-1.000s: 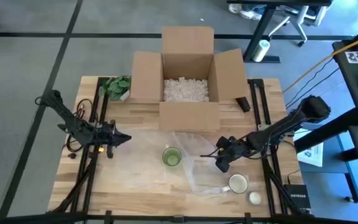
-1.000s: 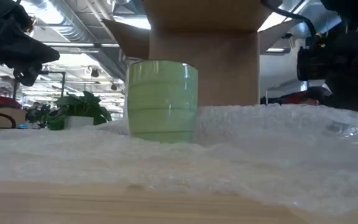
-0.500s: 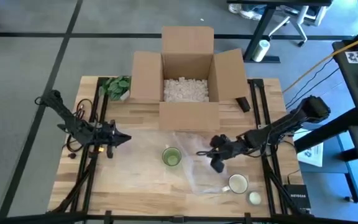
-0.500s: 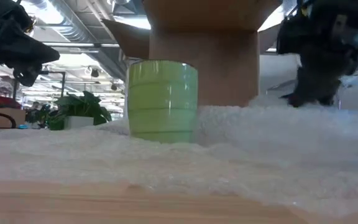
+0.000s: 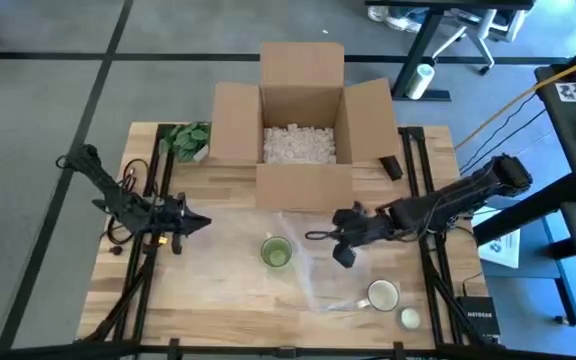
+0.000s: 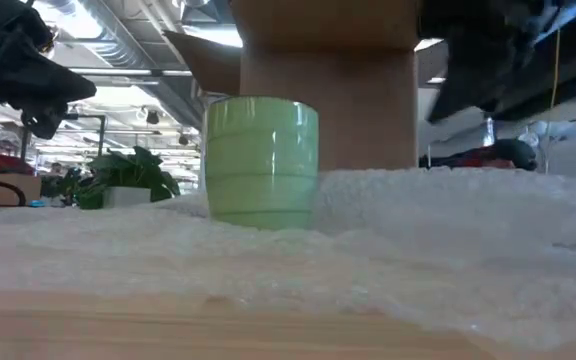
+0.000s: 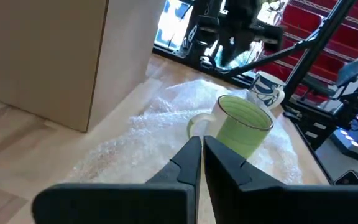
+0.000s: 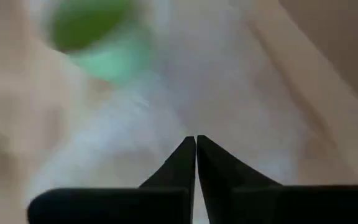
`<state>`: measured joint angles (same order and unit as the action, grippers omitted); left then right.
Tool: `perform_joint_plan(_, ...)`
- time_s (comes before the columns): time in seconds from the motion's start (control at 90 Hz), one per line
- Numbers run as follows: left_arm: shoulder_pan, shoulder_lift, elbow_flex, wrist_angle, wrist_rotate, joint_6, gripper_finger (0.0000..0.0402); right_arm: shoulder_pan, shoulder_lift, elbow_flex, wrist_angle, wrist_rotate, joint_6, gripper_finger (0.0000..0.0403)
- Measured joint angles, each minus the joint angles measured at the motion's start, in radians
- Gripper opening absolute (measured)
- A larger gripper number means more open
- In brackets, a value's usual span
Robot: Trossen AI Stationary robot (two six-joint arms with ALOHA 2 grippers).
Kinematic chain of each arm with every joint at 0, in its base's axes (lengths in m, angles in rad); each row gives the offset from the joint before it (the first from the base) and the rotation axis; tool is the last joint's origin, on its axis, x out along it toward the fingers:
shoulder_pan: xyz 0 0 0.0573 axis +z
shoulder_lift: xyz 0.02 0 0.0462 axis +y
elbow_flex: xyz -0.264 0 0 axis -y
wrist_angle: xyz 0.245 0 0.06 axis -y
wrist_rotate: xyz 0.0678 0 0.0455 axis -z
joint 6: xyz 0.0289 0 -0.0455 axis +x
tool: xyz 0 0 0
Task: Wrap mug
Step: Wrap the green mug with bubble wrap
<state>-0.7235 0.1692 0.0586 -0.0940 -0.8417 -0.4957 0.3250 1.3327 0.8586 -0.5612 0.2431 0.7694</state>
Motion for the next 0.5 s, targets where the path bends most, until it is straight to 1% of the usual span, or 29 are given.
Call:
perform_joint_plan(0.111, 0.000, 0.000, 0.000, -0.001, 0.000, -0.014, 0.0000, 0.001, 0.000, -0.020, -0.015, -0.060, 0.013, 0.0002)
perform_joint_plan(0.2, 0.000, 0.000, 0.000, -0.002, 0.000, -0.018, 0.0000, 0.003, 0.000, -0.033, -0.013, -0.104, 0.033, 0.0014)
perform_joint_plan(0.289, 0.000, 0.000, 0.000, -0.002, 0.000, -0.018, 0.0000, 0.002, 0.000, -0.055, -0.013, -0.105, 0.048, 0.0039)
perform_joint_plan(0.5, -0.003, 0.000, 0.000, -0.003, 0.000, -0.021, 0.0000, 0.002, -0.021, -0.135, -0.009, -0.106, 0.096, 0.0113)
